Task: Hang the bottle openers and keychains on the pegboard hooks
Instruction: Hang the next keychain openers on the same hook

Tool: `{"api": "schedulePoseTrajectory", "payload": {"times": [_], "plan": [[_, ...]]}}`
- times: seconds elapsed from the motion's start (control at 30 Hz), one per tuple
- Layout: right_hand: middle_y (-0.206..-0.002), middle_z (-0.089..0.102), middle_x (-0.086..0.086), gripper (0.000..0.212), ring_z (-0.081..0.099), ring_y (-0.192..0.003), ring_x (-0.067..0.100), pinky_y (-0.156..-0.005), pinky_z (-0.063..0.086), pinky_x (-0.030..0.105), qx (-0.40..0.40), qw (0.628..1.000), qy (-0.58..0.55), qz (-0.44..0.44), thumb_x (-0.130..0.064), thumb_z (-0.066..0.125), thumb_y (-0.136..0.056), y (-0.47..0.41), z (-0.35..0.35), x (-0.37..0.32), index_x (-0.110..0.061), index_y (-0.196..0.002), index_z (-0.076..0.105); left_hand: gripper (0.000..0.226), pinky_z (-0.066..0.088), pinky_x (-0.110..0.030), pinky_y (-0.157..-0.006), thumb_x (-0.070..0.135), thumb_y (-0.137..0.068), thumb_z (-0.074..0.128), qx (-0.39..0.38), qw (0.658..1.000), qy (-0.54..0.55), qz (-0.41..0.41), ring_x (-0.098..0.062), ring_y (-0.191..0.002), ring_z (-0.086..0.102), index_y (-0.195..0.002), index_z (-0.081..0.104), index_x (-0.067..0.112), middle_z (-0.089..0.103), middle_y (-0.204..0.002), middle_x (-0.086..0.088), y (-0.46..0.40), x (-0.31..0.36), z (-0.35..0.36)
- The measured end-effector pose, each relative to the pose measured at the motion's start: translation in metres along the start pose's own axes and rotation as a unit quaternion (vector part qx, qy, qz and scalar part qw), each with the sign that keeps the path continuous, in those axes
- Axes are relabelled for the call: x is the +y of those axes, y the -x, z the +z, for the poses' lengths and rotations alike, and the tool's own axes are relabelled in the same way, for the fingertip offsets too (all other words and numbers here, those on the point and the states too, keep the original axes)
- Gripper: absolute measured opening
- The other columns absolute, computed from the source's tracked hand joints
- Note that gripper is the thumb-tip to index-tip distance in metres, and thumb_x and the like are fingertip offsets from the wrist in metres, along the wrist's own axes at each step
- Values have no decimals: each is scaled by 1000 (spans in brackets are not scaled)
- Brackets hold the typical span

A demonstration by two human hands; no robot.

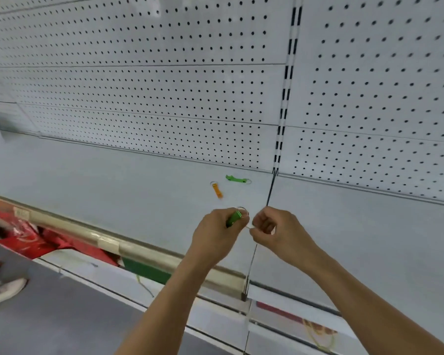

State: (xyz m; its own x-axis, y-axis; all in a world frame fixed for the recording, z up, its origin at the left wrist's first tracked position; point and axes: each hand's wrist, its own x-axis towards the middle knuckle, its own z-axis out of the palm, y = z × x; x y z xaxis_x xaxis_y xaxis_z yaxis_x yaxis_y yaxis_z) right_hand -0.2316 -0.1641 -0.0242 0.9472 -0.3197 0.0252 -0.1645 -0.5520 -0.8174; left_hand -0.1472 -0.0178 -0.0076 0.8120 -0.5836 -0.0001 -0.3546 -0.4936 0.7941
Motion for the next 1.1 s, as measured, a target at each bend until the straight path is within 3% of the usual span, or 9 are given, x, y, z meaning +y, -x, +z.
{"api": "schedulePoseTrajectory", "payload": {"times": [0.07,0.27,0.43,0.6,0.77,0.87,1.0,1.1], "plan": [[-75,64,-10,9,59,-68,7,-68,53,30,-8,1000,8,0,-30,69,-80,27,-13,1,-29,-81,60,30,38,-26,-57,40,-95,55,-48,996,-66,23,-8,-53,45,-67,59,30,49,-53,8,19,10,8],[-80,65,-4,7,56,-67,6,-65,48,22,-18,1000,-9,22,-23,70,-84,100,-61,11,-26,-86,63,21,39,-25,-57,36,-92,61,-133,986,-64,74,-9,-55,44,-80,66,19,52,-60,6,59,50,48],[-85,69,14,16,63,-66,15,-62,54,24,74,972,-212,64,-6,70,-84,152,-109,25,-15,-96,69,27,33,-21,-53,32,-92,61,-128,987,22,93,-6,-51,35,-70,57,18,42,-54,10,82,93,90],[-77,70,16,11,64,-68,24,-65,58,32,147,926,-340,78,0,65,-86,205,-159,47,-2,-96,70,25,30,-15,-49,29,-94,60,-100,986,65,115,-5,-47,32,-80,62,9,38,-51,12,107,148,144],[-79,70,19,11,64,-68,24,-62,57,30,201,901,-380,59,-3,63,-89,266,-231,76,0,-95,72,27,27,-14,-47,28,-93,61,-87,982,124,114,-5,-49,29,-77,58,7,34,-49,13,140,214,214],[-80,70,19,13,64,-68,25,-62,57,30,215,899,-377,48,-5,62,-89,305,-280,95,0,-96,72,19,32,-14,-50,28,-93,61,-76,979,152,112,-6,-53,34,-81,65,14,41,-53,13,165,260,261],[-78,71,19,11,64,-67,26,-62,57,30,239,897,-371,35,-3,64,-88,353,-342,117,1,-93,72,19,33,-19,-54,25,-93,61,-72,969,208,112,-10,-57,34,-83,66,9,43,-62,6,197,317,316],[-75,70,18,7,63,-65,24,-61,57,30,263,896,-356,21,-2,66,-86,383,-380,128,1,-88,72,17,33,-20,-54,23,-92,61,-66,965,225,117,-10,-57,34,-81,65,11,44,-59,10,215,353,349]]}}
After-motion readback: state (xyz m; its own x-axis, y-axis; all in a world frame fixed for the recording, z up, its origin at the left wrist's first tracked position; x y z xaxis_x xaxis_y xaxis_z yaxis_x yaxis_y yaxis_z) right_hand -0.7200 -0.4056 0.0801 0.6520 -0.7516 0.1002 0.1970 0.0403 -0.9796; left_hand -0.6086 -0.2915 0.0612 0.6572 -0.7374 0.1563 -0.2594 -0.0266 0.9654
